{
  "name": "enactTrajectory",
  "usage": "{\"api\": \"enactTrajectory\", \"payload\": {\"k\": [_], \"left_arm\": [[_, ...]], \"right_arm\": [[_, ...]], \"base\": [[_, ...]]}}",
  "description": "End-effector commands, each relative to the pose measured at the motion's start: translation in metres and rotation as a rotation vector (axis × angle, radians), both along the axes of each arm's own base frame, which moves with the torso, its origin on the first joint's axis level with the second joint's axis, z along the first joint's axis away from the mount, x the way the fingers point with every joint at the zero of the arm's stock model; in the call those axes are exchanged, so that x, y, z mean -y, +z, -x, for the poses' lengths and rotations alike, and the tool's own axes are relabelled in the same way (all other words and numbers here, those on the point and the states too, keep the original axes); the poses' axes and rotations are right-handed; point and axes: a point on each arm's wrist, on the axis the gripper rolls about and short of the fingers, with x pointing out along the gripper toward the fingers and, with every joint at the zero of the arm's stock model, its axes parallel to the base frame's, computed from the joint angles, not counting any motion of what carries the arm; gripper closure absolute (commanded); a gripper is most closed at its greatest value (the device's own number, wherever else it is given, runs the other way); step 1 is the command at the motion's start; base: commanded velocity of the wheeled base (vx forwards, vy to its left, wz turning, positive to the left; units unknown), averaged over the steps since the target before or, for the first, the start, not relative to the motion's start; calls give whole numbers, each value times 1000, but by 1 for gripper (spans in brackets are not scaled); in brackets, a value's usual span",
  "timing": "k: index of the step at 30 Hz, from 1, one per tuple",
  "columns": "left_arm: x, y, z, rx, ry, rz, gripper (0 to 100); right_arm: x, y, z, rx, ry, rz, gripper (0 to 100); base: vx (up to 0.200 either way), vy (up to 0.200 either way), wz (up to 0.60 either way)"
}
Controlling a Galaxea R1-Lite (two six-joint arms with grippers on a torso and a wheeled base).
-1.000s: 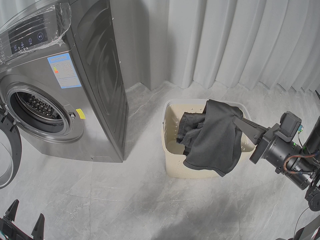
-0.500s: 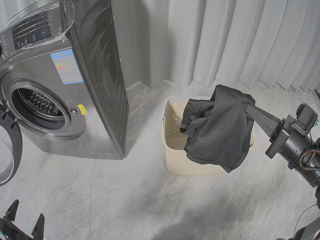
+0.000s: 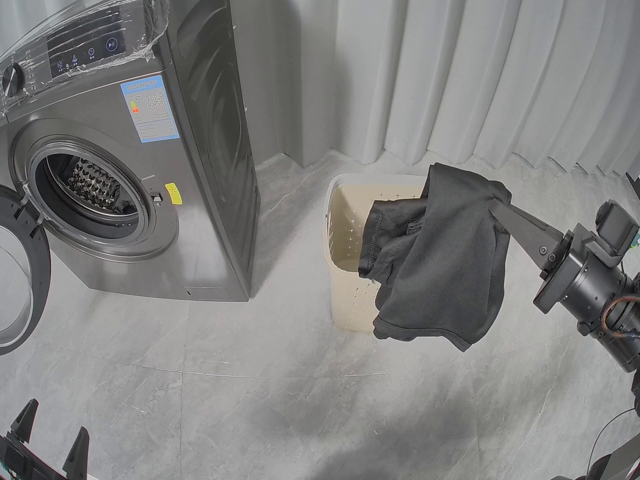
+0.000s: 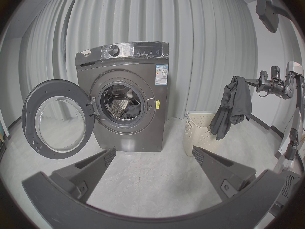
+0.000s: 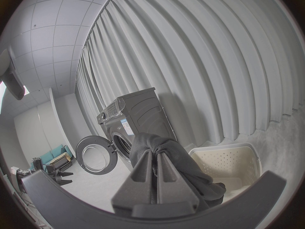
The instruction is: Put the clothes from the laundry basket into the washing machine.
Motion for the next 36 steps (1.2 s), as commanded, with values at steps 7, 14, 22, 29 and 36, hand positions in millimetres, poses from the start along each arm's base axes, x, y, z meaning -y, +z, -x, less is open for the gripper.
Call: {"api": "enactTrajectory", "payload": {"k": [7,14,22,29,36], "left_arm": [[0,-5,-1,-8,2,6,0],[0,-5,-1,-8,2,9,0],[0,-5,0,-7,4,12,0],[0,-5,-1,-9,15,20,0],[0,-5,-1,-9,15,20,0]], "right_arm": [[-2,-2,-1,-5,4,5,100],[-5,-7,-5,-23,6,17,100],[-9,-4,-8,6,13,-6,100],[-9,-4,-8,6,13,-6,100],[-9,-4,-8,6,13,-6,100]], "base": [[0,200,0],[0,200,0],[0,200,0],[0,200,0],[0,0,0]]}}
